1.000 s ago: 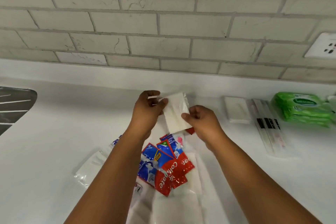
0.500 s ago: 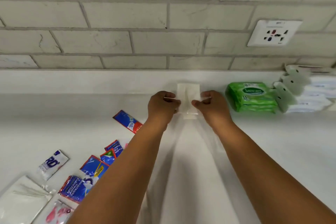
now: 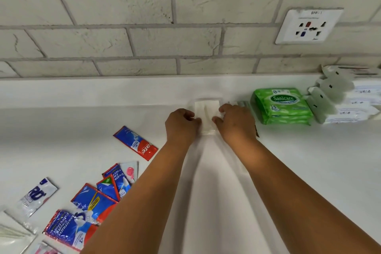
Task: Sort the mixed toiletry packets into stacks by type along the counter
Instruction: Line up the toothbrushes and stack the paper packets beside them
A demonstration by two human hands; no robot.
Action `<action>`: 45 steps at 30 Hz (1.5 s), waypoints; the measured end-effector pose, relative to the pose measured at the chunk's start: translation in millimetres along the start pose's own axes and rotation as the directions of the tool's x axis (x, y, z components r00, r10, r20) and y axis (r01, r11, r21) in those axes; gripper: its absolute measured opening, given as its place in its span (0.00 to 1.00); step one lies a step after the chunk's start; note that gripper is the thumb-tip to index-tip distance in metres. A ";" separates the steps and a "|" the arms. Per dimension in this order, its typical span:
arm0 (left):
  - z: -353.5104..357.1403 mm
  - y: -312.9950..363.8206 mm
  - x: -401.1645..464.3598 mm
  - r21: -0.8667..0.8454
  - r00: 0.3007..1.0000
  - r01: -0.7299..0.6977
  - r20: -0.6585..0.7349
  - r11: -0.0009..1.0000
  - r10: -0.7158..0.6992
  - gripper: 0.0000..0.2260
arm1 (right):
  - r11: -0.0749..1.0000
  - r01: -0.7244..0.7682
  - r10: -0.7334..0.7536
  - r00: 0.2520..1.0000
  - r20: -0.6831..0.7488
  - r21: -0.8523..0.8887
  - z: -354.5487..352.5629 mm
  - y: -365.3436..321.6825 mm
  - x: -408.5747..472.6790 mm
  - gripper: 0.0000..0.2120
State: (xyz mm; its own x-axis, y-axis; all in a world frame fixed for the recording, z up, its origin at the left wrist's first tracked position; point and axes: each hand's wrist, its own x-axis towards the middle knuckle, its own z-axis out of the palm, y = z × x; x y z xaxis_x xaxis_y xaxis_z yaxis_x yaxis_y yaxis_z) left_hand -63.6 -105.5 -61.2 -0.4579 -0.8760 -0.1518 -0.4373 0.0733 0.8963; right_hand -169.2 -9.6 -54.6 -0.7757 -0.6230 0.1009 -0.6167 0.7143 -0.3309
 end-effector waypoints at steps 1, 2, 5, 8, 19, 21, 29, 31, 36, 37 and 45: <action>-0.2 -0.4 0.0 0.002 1.000 -0.001 0.002 1.000 0.001 0.07 | 1.000 0.005 -0.005 1.000 -0.007 -0.011 0.3 -0.5 -0.5 0.17; -0.2 -0.4 -0.1 0.003 1.000 -0.005 0.006 1.000 0.005 0.08 | 1.000 0.010 -0.010 1.000 -0.015 -0.023 0.5 -0.7 -1.6 0.17; -3.4 2.8 -2.5 0.005 1.000 -0.018 0.011 1.000 0.018 0.09 | 0.999 0.021 -0.022 0.999 -0.042 -0.031 -0.9 -2.3 -4.8 0.16; -11.7 8.7 -8.7 0.035 0.999 -0.037 -0.004 0.999 0.038 0.11 | 1.000 0.011 -0.009 0.999 -0.050 0.030 -8.4 -5.0 -9.8 0.15; -91.5 6.0 -87.8 0.001 0.981 -0.080 -0.176 0.997 0.079 0.11 | 0.929 0.143 -0.151 0.989 -0.003 0.342 -39.2 -47.4 -90.2 0.16; -109.6 -0.8 -108.9 0.046 0.976 -0.079 -0.201 0.996 0.086 0.08 | 0.911 0.159 -0.185 0.982 0.032 0.381 -43.1 -58.6 -114.2 0.16; -171.2 -49.1 -197.6 0.223 0.979 0.021 -0.204 0.975 0.026 0.04 | 0.903 0.212 -0.319 0.914 0.252 0.373 -36.4 -90.5 -214.4 0.17; -179.0 -68.8 -218.3 0.294 0.983 0.022 -0.179 0.955 0.033 0.05 | 0.911 0.206 -0.326 0.891 0.318 0.357 -28.2 -91.4 -235.3 0.18; -183.5 -111.7 -251.5 0.617 0.995 0.035 -0.092 0.786 0.029 0.19 | 0.947 0.201 -0.289 0.874 0.390 0.252 -10.2 -89.3 -270.6 0.28; -183.8 -115.8 -255.9 0.662 0.994 0.023 -0.093 0.749 0.051 0.22 | 0.952 0.209 -0.281 0.884 0.372 0.223 -8.3 -89.8 -274.8 0.29; -188.4 -131.7 -263.5 0.794 0.982 0.011 -0.122 0.608 0.142 0.31 | 0.950 0.231 -0.287 0.911 0.297 0.210 2.4 -87.4 -281.3 0.35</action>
State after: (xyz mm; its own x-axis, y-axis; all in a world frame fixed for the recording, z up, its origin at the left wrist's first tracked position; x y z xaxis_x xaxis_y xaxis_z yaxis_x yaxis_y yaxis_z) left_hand 260.5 25.8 -60.7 -0.4172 -0.9084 0.0286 -0.8855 0.4133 0.2120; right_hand 103.2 102.4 -56.3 -0.4899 -0.8669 -0.0921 -0.7368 0.4681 -0.4878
